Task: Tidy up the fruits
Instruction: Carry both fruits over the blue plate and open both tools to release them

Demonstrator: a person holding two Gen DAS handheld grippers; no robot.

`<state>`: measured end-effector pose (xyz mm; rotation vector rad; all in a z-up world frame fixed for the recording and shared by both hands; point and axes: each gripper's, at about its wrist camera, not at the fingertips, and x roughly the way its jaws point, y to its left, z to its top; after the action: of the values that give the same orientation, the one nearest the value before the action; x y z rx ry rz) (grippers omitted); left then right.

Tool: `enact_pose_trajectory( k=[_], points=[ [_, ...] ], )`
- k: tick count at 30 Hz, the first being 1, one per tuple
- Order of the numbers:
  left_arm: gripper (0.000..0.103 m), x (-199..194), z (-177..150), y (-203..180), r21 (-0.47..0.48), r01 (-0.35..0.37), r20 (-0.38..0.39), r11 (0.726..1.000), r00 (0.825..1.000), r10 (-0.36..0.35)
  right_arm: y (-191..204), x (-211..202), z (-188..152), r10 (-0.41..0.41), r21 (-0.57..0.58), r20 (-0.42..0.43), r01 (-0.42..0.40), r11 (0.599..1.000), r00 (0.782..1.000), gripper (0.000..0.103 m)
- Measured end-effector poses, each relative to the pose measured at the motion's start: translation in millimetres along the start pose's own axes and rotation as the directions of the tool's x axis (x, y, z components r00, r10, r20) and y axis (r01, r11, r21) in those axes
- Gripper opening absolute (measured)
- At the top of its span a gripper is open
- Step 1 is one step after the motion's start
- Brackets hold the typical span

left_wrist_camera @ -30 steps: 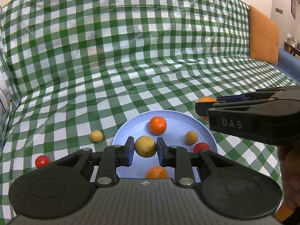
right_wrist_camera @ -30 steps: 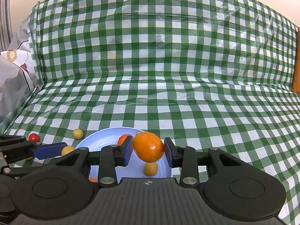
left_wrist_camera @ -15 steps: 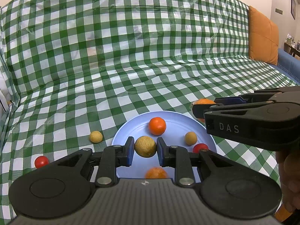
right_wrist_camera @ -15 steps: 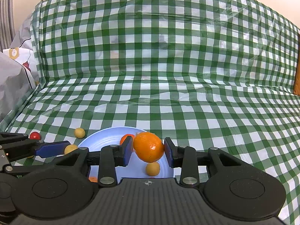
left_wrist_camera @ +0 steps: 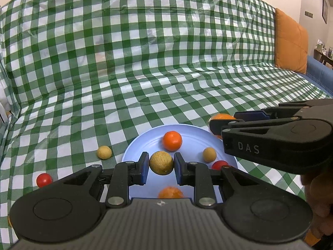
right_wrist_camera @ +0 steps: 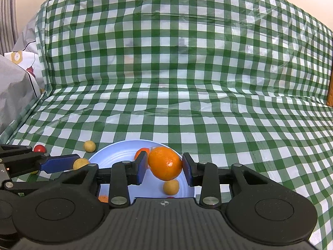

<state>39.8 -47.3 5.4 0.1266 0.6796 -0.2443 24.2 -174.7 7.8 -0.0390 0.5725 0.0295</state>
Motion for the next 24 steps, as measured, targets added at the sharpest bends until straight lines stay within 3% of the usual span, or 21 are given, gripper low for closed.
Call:
enact_pose_trajectory(
  k=[3,4,24],
  points=[
    [0.038,0,0,0,0.004,-0.002,-0.002,1.0,1.0,0.002,1,-1,0,-0.028,-0.014,0.009,0.028,1.0,1.0,0.055],
    [0.038,0,1,0,0.004,-0.003,-0.001,1.0,1.0,0.003,0,-1,0,-0.028,-0.01,0.01,0.028,1.0,1.0,0.057],
    [0.037,-9,-1,29,-0.002,-0.07,-0.003,0.998,0.998,0.07,18,5,2,-0.017,-0.021,-0.002,0.017,1.0,1.0,0.058]
  ],
)
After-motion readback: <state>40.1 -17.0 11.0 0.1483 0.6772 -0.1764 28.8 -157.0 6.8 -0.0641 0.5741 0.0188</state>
